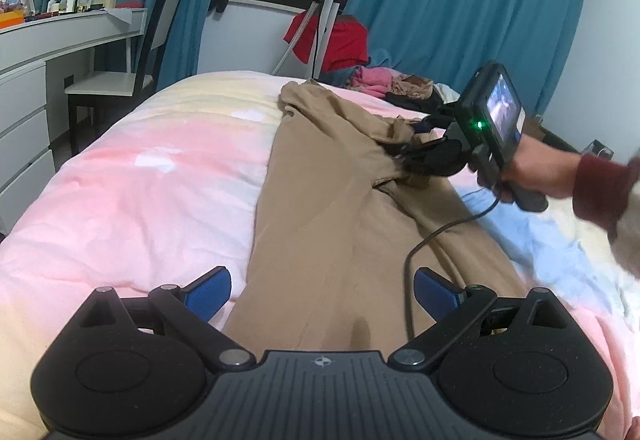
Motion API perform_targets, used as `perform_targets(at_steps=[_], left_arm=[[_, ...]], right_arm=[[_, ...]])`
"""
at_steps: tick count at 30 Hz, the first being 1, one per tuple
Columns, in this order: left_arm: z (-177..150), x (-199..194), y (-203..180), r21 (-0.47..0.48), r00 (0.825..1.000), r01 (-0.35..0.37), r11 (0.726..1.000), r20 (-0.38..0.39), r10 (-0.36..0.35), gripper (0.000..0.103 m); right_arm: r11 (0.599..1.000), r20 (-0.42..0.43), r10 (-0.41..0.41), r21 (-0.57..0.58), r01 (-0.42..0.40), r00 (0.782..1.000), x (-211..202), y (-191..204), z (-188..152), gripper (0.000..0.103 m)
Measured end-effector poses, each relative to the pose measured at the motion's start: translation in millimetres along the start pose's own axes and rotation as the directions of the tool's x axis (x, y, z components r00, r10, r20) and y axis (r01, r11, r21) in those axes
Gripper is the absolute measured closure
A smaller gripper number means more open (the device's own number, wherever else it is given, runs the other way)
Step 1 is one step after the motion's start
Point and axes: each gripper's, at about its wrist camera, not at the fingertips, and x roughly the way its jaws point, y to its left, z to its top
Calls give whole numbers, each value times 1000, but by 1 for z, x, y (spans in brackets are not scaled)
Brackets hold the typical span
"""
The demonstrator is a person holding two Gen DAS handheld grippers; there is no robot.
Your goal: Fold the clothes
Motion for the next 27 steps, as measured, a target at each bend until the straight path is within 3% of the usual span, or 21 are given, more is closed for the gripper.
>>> perform_targets(at_steps=[3, 6, 8, 11, 13, 16, 17, 21, 27], left_arm=[[-1, 2, 2, -9, 1000, -5, 1000, -7, 5, 4], [-2, 3, 2, -8, 1000, -8, 1000, -11, 8, 4], [-3, 4, 0, 0, 1000, -13, 1000, -13, 13, 4], [-4, 5, -2, 10, 1000, -18, 1000, -14, 18, 4], [-5, 7, -2, 15, 1000, -23, 1000, -17, 23, 4], [-6, 9, -3, 27, 999, -33, 999, -22, 33, 4], [-6, 10, -4, 33, 999, -36, 999, -23, 37, 4], [-5, 14, -7, 52, 999, -44, 998, -22, 45, 4], [0, 2, -15, 78, 998, -57, 995, 12, 57, 4]], right_arm=[[987, 47, 25, 159, -32, 999, -3, -23, 2, 91], [921, 109, 17, 385, -58, 994, -4, -49, -5, 92], [848, 119, -4, 526, -60, 993, 0, -63, -13, 92], [678, 76, -11, 733, -49, 997, 25, -81, -27, 92], [593, 58, 2, 803, -48, 998, 40, -82, -35, 90], [497, 49, 9, 867, -47, 999, 49, -80, -44, 75], [488, 51, 7, 872, -48, 999, 48, -78, -45, 71], [486, 86, -27, 872, -62, 996, 23, -69, -45, 36], [415, 120, -49, 906, -89, 992, -75, -45, -55, 32]])
